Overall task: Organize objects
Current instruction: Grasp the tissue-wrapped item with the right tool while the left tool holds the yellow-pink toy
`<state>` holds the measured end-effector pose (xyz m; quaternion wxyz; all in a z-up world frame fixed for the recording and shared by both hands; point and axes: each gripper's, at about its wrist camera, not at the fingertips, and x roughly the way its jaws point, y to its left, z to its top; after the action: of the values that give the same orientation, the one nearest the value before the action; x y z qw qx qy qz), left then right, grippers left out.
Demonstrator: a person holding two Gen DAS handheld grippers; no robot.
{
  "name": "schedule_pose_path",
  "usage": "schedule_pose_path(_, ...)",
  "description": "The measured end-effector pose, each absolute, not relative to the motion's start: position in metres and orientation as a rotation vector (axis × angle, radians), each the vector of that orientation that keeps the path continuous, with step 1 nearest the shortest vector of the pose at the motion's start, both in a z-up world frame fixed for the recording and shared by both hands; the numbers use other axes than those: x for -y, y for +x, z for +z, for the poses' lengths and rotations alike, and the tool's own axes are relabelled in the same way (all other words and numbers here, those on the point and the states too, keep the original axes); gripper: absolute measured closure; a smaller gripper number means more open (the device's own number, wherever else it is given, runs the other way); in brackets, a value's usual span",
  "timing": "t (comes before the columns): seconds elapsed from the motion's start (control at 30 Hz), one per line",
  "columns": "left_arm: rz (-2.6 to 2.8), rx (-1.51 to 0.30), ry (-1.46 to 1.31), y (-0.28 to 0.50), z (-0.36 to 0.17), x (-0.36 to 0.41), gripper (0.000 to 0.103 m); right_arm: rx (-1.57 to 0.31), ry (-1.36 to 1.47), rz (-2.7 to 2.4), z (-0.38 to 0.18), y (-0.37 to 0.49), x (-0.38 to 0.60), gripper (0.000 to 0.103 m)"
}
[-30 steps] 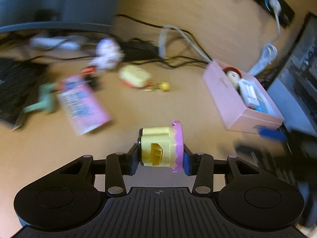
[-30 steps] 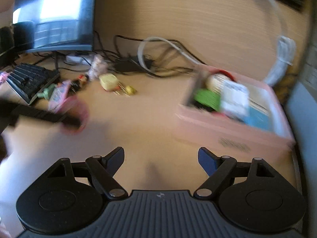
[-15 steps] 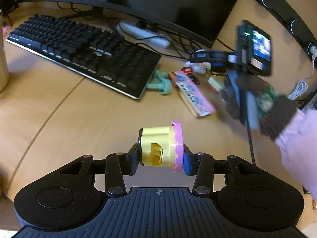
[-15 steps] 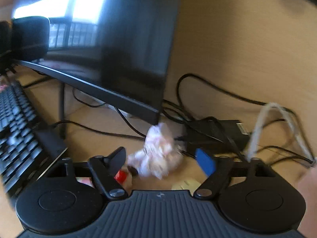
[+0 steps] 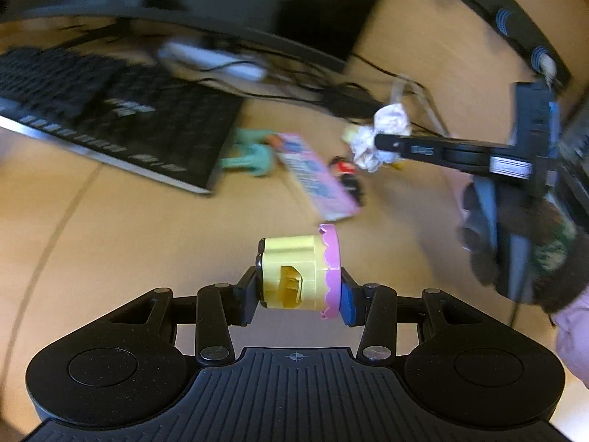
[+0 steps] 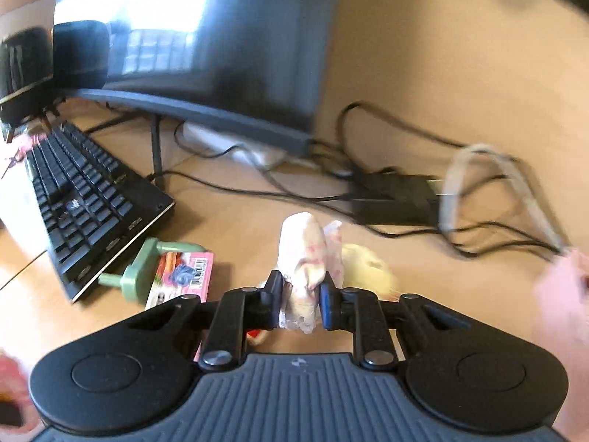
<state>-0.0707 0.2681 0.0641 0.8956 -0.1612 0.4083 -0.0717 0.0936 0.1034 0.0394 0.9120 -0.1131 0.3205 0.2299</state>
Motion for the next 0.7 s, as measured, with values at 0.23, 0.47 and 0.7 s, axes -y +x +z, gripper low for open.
schedule_pose_path(0.23, -0.341, -0.874, -0.209, -0.062, 0.069, -0.197, 0.056, -0.667, -0.184, 0.353, 0.072, 0.015, -0.018, 0.083)
schedule_pose_path(0.47, -0.497, -0.866, -0.165, -0.040, 0.076, -0.125, 0.056, -0.704, -0.192, 0.203, 0.086, -0.061, 0.060, 0.083)
schedule_pose_path(0.7, -0.570, -0.743, -0.098, 0.016, 0.115, -0.041, 0.056, -0.670, -0.119, 0.096, 0.109, -0.100, 0.132, 0.083)
